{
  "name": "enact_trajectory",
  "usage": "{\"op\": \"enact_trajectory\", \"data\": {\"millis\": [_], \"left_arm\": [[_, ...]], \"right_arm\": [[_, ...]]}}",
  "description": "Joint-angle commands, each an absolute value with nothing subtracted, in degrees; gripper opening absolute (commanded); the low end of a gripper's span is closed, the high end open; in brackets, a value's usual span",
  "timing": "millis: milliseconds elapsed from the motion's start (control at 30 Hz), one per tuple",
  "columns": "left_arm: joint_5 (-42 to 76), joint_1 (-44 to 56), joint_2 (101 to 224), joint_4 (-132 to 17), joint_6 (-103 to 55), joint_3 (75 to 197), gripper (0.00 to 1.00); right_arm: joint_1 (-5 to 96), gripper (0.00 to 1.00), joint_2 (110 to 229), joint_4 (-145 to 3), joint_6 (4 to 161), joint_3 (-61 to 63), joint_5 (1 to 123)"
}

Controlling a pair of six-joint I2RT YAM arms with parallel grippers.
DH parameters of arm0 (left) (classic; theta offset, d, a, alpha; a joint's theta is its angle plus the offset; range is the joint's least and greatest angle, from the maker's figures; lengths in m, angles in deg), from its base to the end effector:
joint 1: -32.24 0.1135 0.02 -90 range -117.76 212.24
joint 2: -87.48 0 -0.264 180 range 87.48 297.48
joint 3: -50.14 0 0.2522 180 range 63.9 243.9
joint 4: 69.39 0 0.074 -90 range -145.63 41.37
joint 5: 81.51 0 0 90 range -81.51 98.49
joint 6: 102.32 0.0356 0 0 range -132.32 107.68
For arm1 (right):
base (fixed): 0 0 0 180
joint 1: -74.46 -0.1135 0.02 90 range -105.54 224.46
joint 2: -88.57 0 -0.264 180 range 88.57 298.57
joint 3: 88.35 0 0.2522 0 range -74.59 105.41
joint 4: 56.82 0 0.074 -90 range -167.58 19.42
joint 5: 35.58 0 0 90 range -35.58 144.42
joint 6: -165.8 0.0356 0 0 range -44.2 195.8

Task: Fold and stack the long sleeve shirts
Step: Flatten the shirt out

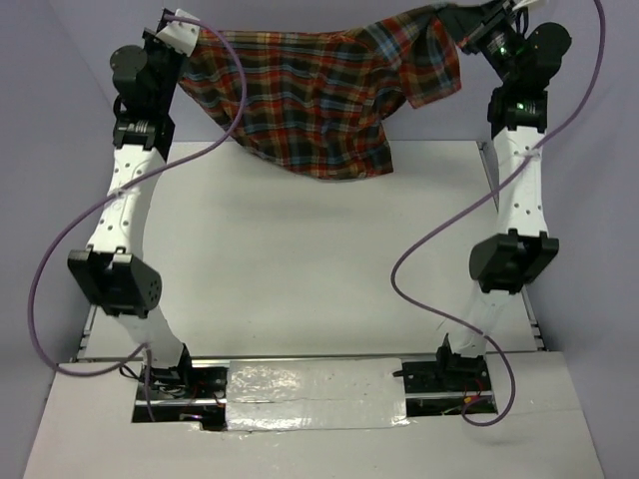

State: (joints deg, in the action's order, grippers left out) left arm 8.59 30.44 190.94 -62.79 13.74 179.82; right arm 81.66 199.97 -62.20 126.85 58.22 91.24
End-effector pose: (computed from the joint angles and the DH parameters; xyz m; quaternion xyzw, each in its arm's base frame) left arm 0.4107 -0.0130 0.5185 0.1394 0.5592 0.1712 0.7991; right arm 0.4109 -0.0304 0.5555 -0.0070 0.5487 0.4534 0.7023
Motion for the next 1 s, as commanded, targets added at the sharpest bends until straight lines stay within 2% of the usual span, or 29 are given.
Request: {"op": "enact_trajectory", "data": {"millis": [0, 33, 67, 133, 167, 200, 267, 367, 467, 633, 967], "left_arm": [[13.39, 31.1, 179.2, -64.09, 21.74, 166.01, 0.0], [14.37, 31.19, 176.72, -62.33, 24.13, 162.2, 0.0], [15.17, 31.19, 174.34, -60.14, 28.5, 154.85, 0.0], [17.19, 31.36, 167.33, -51.65, 32.66, 147.7, 0.0], [17.63, 31.36, 165.11, -49.15, 34.51, 144.01, 0.0], [18.07, 31.36, 160.48, -47.13, 37.66, 137.01, 0.0], [17.55, 31.36, 156.32, -40.37, 39.79, 130.99, 0.0], [14.48, 31.27, 150.42, -28.68, 41.65, 122.73, 0.0], [12.45, 31.1, 146.29, -17.8, 44.0, 117.11, 0.0], [11.83, 27.59, 140.13, -13.19, 45.86, 108.12, 0.0], [11.57, 27.32, 138.89, -6.77, 47.8, 105.56, 0.0]], "right_arm": [[82.36, 0.0, 187.67, -63.73, 118.2, 40.79, 95.91], [82.45, 0.0, 183.28, -63.2, 116.95, 34.11, 94.78], [82.8, 0.0, 174.79, -61.2, 116.24, 20.47, 91.98], [83.16, 0.0, 167.36, -59.6, 115.09, 8.34, 90.38], [83.24, 0.0, 160.97, -60.72, 114.83, -1.8, 89.85], [83.16, 0.0, 158.21, -61.61, 114.39, -6.69, 88.63], [83.33, 0.0, 149.97, -65.72, 112.11, -18.53, 88.0], [83.42, 0.0, 140.39, -74.51, 107.72, -28.93, 84.4], [83.42, 0.0, 132.73, -80.5, 106.39, -36.93, 85.27], [83.25, 0.0, 126.03, -84.89, 108.4, -48.55, 88.69], [83.25, 0.0, 123.38, -92.29, 104.54, -53.23, 90.45]]}}
